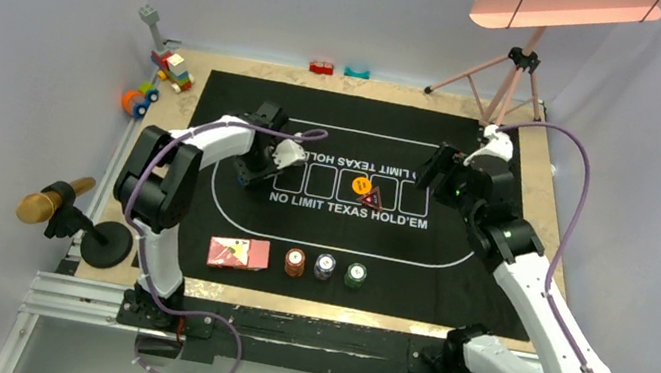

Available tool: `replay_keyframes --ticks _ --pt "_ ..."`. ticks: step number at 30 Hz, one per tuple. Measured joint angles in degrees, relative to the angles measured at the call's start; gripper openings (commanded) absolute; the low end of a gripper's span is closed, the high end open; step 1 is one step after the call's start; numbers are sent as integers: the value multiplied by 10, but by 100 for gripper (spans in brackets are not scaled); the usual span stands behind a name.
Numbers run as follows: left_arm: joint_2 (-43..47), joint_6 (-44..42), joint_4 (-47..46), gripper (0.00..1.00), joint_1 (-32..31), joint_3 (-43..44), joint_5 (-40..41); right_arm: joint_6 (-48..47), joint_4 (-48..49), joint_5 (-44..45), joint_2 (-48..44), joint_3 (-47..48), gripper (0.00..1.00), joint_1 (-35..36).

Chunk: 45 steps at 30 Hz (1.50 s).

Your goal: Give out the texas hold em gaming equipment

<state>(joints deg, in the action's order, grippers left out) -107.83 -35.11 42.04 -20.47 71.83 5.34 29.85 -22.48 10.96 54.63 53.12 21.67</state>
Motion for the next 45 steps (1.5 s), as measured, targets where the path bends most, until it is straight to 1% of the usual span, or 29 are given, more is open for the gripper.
replay_keyframes --ticks 3,4,5,7,8,11,12,16,20,23,26,33,45 --pt "1 -1 0 38 20 0 0 -1 2 0 44 2 87 0" --pt "1 -1 1 40 27 0 -1 -3 3 -1 65 3 88 0" --pt "2 0 3 44 33 0 -2 -3 3 -2 87 5 89 0" --pt "9 2 12 56 43 0 -8 -5 5 -2 140 14 92 5" --pt "15 4 18 64 46 1 -11 -5 6 -2 163 19 93 9" --pt "45 21 55 97 52 19 -38 -16 11 6 250 48 95 35" --pt "62 31 69 99 54 31 -53 -20 12 9 276 61 96 55" --pt "121 63 110 100 72 88 -101 -38 24 14 372 123 96 89" --pt "175 107 143 100 90 144 -138 -54 44 14 449 180 95 94" --pt "190 132 168 100 91 172 -161 -67 51 16 494 209 94 97" --pt "190 149 186 100 91 175 -181 -78 53 25 529 225 92 108" --pt "187 173 202 100 92 173 -200 -85 53 31 556 227 86 133" --pt "195 182 209 100 92 173 -217 -89 54 31 567 220 78 137"
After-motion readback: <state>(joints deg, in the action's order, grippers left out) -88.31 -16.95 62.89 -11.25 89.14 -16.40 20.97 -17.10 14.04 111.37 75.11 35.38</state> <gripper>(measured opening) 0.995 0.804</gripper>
